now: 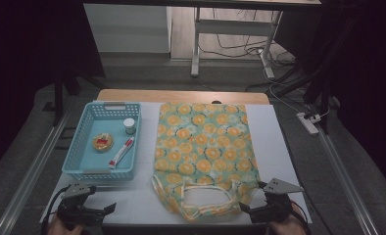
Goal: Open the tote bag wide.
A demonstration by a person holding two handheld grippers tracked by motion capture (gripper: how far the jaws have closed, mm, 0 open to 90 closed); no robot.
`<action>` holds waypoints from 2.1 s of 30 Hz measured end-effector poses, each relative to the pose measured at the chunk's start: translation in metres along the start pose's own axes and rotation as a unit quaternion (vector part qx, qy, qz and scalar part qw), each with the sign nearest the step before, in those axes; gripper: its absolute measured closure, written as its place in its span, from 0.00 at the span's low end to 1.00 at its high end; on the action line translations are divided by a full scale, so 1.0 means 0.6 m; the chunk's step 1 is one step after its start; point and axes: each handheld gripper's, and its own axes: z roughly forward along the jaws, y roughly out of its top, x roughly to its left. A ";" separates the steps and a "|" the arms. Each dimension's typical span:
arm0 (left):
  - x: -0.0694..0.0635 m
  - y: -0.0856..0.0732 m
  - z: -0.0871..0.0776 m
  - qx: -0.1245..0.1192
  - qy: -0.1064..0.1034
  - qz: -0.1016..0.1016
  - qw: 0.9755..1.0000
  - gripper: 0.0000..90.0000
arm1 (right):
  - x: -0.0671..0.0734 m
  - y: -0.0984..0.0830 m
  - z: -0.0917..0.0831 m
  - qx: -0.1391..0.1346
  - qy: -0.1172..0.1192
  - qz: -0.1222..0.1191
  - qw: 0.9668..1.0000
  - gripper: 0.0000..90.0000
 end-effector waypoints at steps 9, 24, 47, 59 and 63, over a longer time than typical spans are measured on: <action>0.001 0.000 0.001 0.002 0.001 -0.003 1.000 0.02 | 0.024 0.023 0.010 0.012 0.023 -0.023 0.999 0.00; 0.001 0.001 0.002 0.004 0.002 -0.001 1.000 0.02 | 0.056 0.062 0.045 0.035 0.073 -0.037 0.996 0.00; 0.000 0.003 0.004 0.008 0.002 0.002 1.000 0.02 | 0.148 0.065 0.122 0.109 0.172 -0.139 0.969 0.18; -0.002 0.005 0.007 0.013 0.003 0.008 1.000 0.03 | 0.148 0.072 0.120 0.126 0.188 -0.172 0.959 0.74; -0.002 0.006 0.008 0.014 0.003 0.009 1.000 0.03 | 0.145 0.080 0.112 0.112 0.191 -0.169 0.960 0.81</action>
